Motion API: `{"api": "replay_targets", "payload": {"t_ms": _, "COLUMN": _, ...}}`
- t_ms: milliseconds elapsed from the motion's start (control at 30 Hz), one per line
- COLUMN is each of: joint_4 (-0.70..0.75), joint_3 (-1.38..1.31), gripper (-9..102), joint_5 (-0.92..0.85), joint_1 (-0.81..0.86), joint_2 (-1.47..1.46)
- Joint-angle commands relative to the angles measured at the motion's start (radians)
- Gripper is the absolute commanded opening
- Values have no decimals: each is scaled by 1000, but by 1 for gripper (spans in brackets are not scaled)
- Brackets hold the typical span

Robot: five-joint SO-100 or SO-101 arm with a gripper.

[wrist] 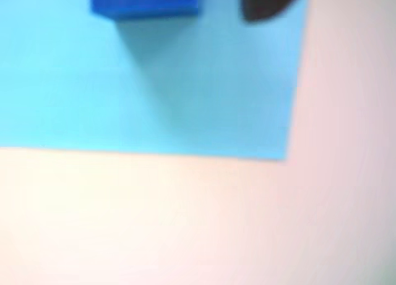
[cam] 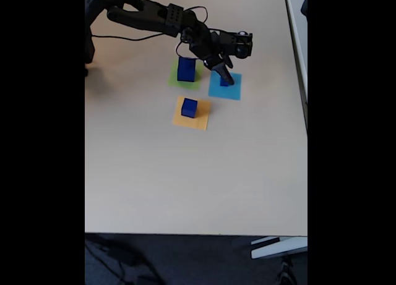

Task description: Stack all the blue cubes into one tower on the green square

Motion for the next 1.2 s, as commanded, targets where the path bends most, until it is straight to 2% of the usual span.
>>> {"api": "replay_targets", "payload": {"t_ms": 0, "joint_4": 60, "joint_3": -32, "gripper": 20, "joint_5": 37, "joint_1": -31, "joint_2": 199}}
{"api": "replay_targets", "payload": {"t_ms": 133, "joint_4": 132, "joint_3": 52, "gripper": 19, "joint_5": 100, "joint_1": -54, "joint_2": 307}}
{"api": "replay_targets", "payload": {"t_ms": 233, "joint_4": 132, "joint_3": 170, "gripper": 19, "joint_5": 141, "joint_1": -63, "joint_2": 388}}
{"api": "replay_targets", "payload": {"t_ms": 467, "joint_4": 6, "joint_3": 482, "gripper": 20, "joint_5": 178, "joint_1": -51, "joint_2": 505}}
{"api": "replay_targets", "payload": {"t_ms": 900, "joint_4": -8, "joint_3": 529, "gripper": 18, "joint_5": 129, "joint_1": -23, "joint_2": 545}}
{"api": "replay_targets", "payload": {"t_ms": 1167, "joint_4": 118, "joint_3": 574, "gripper": 17, "joint_5": 166, "joint_1": -35, "joint_2": 644}}
